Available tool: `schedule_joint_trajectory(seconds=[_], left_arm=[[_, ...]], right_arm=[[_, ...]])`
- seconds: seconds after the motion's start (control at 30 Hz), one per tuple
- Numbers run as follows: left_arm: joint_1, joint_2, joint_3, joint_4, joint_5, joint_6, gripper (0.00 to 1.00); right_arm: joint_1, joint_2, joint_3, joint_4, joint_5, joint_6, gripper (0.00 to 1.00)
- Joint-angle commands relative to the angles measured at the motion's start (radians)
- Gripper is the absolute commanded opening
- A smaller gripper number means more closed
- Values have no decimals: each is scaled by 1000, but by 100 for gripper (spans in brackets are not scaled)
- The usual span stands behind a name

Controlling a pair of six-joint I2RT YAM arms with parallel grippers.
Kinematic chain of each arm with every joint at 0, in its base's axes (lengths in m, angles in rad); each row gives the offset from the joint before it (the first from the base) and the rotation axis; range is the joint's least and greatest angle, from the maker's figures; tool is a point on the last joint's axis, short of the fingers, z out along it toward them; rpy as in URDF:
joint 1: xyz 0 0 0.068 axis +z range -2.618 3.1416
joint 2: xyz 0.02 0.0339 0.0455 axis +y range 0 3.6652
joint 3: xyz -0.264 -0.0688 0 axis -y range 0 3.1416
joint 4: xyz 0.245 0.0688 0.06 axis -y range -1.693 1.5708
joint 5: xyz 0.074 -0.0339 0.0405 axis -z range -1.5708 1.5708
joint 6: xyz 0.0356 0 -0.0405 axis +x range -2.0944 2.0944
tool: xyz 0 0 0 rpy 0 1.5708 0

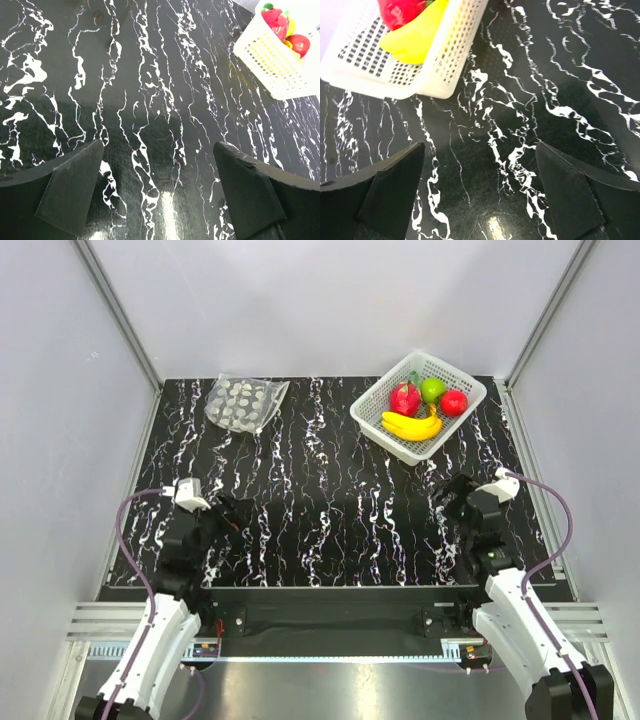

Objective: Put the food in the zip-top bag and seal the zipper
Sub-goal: Pick up the zipper food storage bag at the corner of the board.

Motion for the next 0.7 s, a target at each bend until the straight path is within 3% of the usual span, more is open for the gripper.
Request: schedule_joint_trajectory(seconds=[0.0,0.2,0.5,0.67], left_arm=[[-14,51,45,117,-53,-7,99],[-57,401,410,5,-260,-12,99],[-88,1060,1109,-343,-303,166,94],[-112,1278,1419,-446,-317,249,88]], right_arm=[[2,-22,29,-38,77,37,100],[2,-77,-3,-12,44,19,100],[2,-113,-23,-4,5,-3,100],[2,-102,-22,-4,-1,-4,100]])
